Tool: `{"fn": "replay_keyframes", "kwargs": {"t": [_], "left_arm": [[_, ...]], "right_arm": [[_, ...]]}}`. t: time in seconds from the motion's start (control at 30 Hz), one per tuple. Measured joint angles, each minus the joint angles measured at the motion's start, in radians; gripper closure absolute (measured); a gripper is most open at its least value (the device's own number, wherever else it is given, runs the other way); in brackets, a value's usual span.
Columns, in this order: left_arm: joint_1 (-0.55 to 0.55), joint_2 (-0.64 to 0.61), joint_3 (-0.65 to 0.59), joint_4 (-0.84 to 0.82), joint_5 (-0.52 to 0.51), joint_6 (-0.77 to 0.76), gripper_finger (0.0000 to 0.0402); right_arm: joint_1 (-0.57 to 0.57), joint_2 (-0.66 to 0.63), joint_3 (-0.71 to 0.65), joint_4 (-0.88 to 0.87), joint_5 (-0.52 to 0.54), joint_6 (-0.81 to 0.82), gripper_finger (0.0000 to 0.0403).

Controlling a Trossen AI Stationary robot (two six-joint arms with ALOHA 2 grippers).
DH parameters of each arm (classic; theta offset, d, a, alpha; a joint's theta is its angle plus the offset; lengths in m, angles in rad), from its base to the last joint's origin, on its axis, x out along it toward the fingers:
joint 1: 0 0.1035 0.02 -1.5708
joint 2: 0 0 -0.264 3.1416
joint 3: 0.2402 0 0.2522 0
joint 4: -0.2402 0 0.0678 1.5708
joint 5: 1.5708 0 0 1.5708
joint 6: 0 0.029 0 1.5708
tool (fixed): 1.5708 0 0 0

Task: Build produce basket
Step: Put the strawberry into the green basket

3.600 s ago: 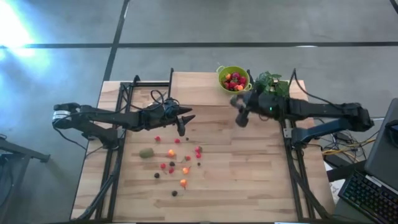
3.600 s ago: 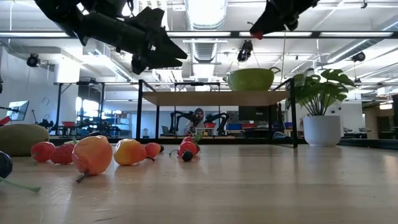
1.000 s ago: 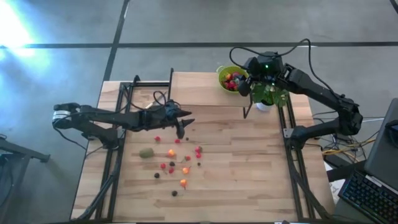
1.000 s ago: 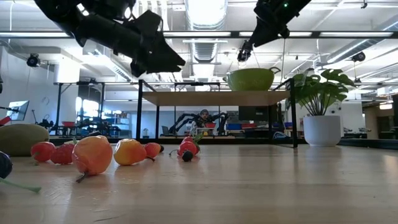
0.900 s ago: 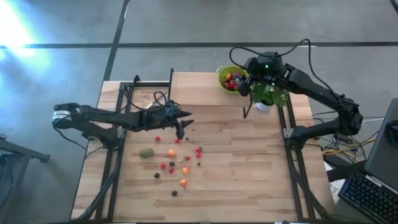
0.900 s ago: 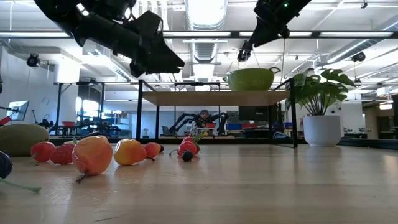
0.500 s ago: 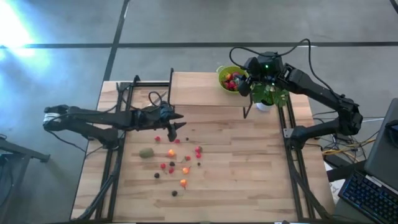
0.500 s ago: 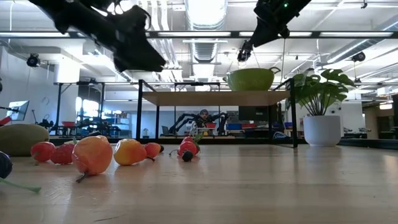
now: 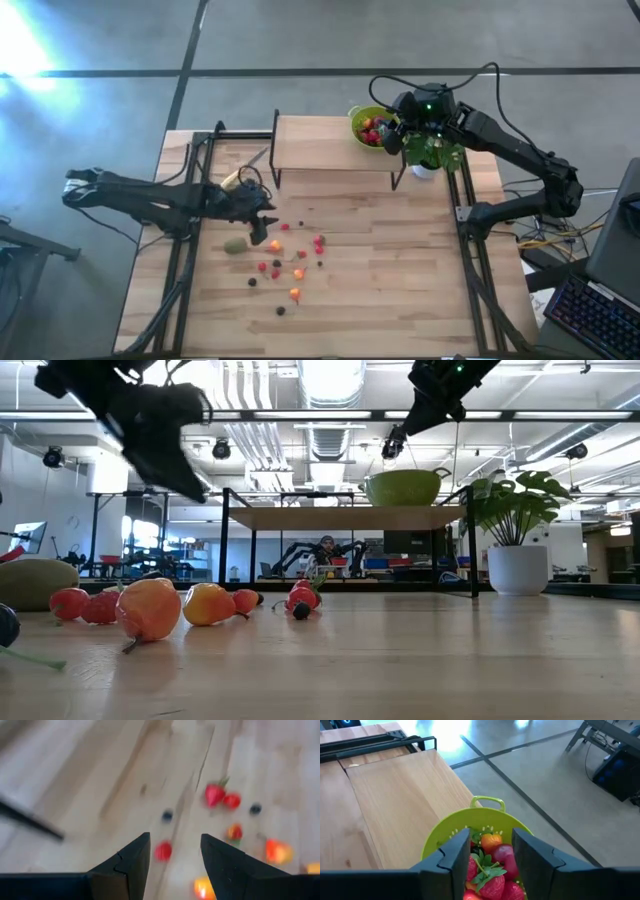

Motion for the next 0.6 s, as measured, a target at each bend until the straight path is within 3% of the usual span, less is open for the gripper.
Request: {"fn": "replay_keyframes", "kwargs": {"t": [0.27,0.6], "left_arm": [[-0.008,0.003,0.072,-0.322,-0.027,-0.209,0.022],[-0.008,0.015,0.082,-0.516,-0.045,-0.354,0.022]], "right_arm": [[0.0,0.0,0.0,0.0,0.0,0.0,0.029],[0.0,0.0,0.0,0.002,0.0,0.0,0.0327]]}}
